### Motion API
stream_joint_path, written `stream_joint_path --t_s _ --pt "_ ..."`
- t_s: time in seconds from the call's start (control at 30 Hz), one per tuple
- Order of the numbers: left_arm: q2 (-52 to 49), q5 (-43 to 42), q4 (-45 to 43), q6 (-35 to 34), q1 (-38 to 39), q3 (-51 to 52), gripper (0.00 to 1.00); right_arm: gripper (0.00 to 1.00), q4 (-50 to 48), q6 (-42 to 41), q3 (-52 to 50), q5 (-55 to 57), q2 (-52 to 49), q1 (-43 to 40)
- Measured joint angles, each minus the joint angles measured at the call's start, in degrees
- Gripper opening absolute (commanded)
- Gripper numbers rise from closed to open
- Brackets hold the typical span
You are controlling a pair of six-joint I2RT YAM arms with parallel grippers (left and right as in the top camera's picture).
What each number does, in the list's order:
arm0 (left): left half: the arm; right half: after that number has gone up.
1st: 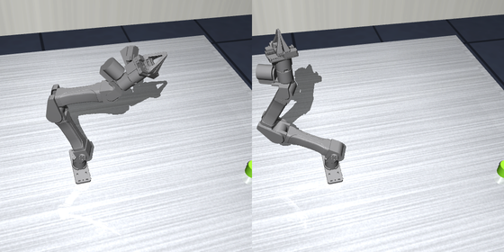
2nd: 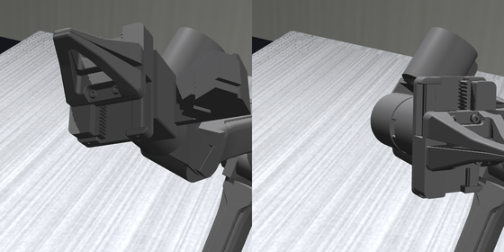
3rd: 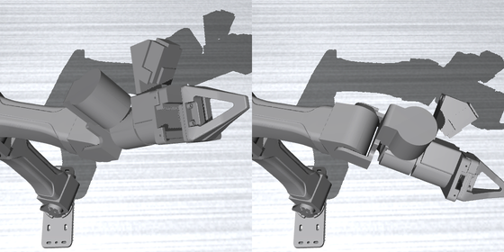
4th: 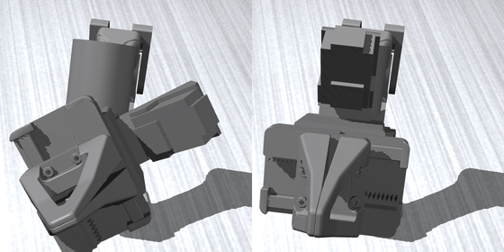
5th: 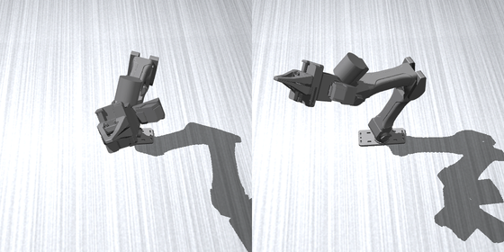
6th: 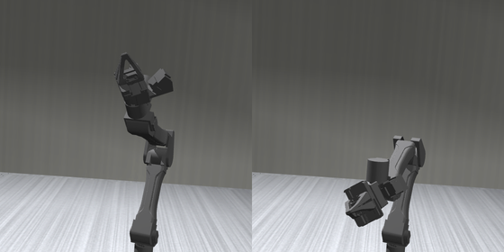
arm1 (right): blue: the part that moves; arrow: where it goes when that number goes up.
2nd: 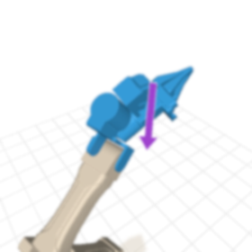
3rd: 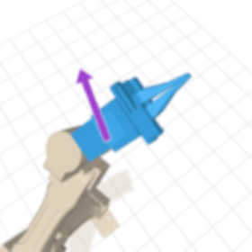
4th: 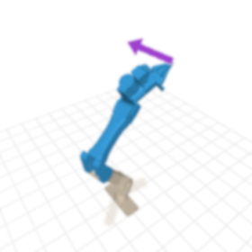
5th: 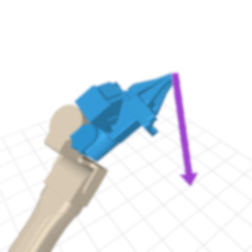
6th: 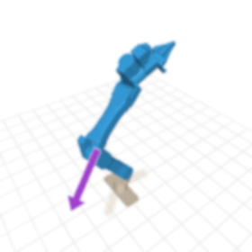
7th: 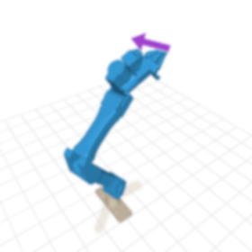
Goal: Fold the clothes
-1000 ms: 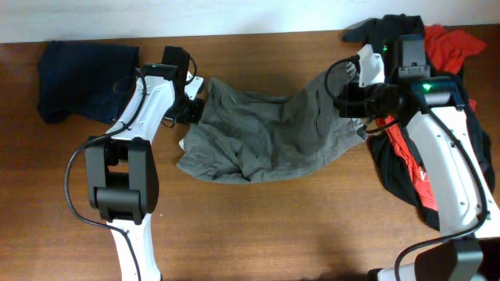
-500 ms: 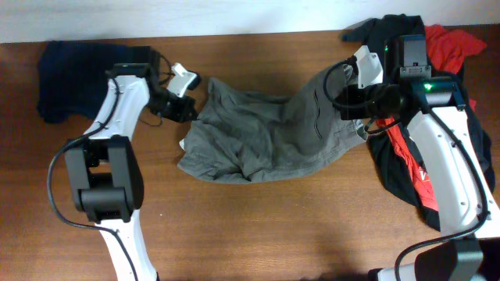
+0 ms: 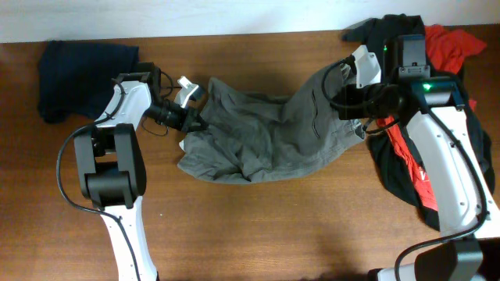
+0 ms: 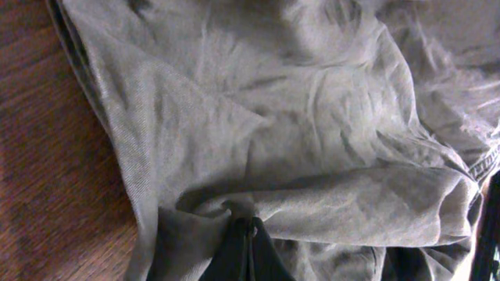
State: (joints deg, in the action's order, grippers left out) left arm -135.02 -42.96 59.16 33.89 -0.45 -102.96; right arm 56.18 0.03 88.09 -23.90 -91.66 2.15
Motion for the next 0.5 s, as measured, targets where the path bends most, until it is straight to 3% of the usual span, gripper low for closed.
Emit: stream_joint_path --t_s 0.5 --pt "0.15 -1.05 -5.31 -1.16 0.09 5.79 0.01 0.04 -15.56 -9.35 0.42 0.26 -1.49 16.33"
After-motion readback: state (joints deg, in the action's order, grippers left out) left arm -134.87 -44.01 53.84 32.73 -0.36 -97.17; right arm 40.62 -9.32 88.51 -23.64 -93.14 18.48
